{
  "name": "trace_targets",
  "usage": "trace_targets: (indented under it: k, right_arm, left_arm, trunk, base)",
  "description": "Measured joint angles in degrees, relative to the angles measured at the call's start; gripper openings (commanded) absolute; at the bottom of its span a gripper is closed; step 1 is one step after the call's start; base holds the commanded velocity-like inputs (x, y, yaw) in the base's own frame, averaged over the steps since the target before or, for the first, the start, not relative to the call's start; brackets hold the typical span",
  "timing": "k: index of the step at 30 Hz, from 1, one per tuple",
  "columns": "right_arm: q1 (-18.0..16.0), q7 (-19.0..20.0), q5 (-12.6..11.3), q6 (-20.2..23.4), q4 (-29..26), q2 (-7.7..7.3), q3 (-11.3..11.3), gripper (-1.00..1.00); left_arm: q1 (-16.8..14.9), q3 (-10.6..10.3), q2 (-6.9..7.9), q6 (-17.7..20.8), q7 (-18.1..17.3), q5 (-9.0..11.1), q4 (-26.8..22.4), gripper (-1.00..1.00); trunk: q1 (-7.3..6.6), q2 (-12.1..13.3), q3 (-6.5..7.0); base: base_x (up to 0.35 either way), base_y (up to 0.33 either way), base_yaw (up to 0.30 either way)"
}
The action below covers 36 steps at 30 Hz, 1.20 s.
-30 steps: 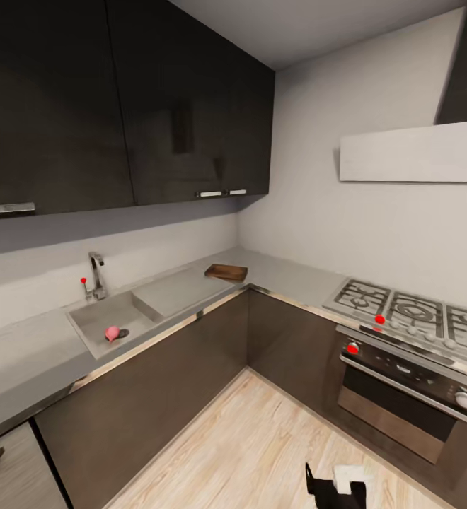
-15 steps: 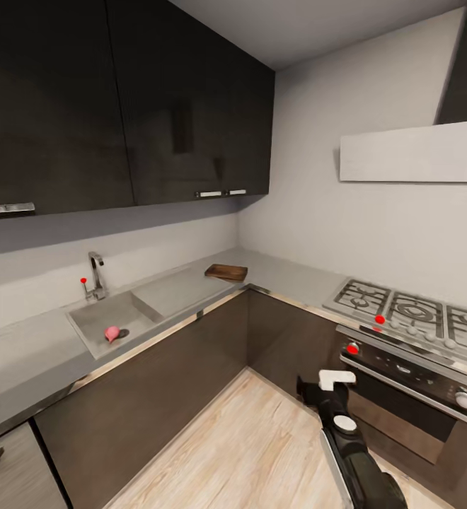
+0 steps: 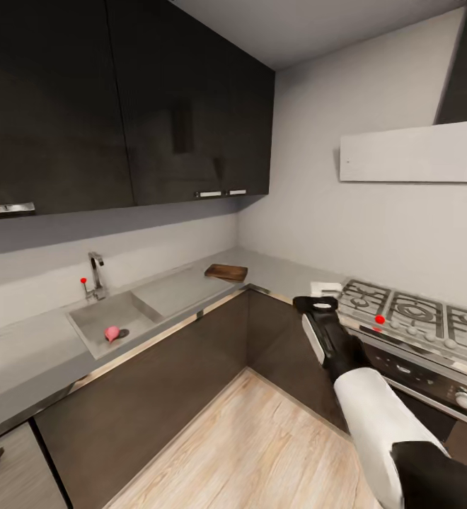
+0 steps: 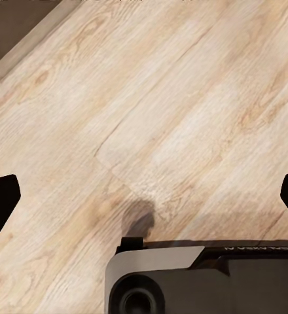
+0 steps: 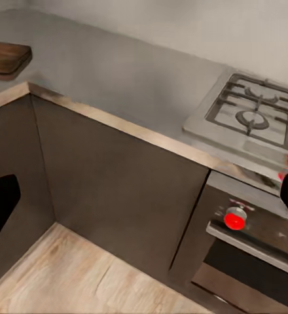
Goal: In the kitchen, take the Vidalia onion out of the sink, dice it on the chopping board with the paring knife, put the diced onion into the bowl on the countertop, then place both the paring knife and the chopping board into the sink.
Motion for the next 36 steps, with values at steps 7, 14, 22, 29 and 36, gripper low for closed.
trace_targets:
  k: [7,14,22,29,36]
  right_arm:
    - [-12.9,-0.4,0.0,0.2,13.0,0.00,0.0,1.00]
    - [-14.9,0.5,-0.2,-0.2,13.9,-0.06,0.1,1.00]
    - [-15.1,0.7,-0.3,-0.2,14.8,-0.15,-0.1,1.00]
    - [-15.1,0.8,-0.3,-0.2,15.4,-0.03,-0.1,1.00]
    - [-15.1,1.0,-0.4,-0.5,18.5,0.01,-0.1,1.00]
  left_arm:
    - [0.0,0.0,0.00,-0.1,-0.1,0.0,0.0,1.00]
    - [0.0,0.0,0.00,0.0,0.0,0.0,0.0,1.00]
    - [0.0,0.0,0.00,0.0,0.0,0.0,0.0,1.00]
    - [0.0,0.0,-0.04,0.0,0.0,0.0,0.0,1.00]
    - [0.0,0.0,-0.15,0.0,0.0,0.0,0.0,1.00]
  trunk:
    - [-0.01,0.0,-0.01]
    - [-0.03,0.0,-0.02]
    - [-0.03,0.0,-0.04]
    - [-0.02,0.0,-0.26]
    - [-0.01,0.0,-0.46]
  base:
    - [0.000,0.000,0.000]
    - [0.121,0.000,0.000]
    - [0.300,-0.013,0.010]
    - [0.182,-0.102,0.212]
    - [0.061,-0.078,0.277]
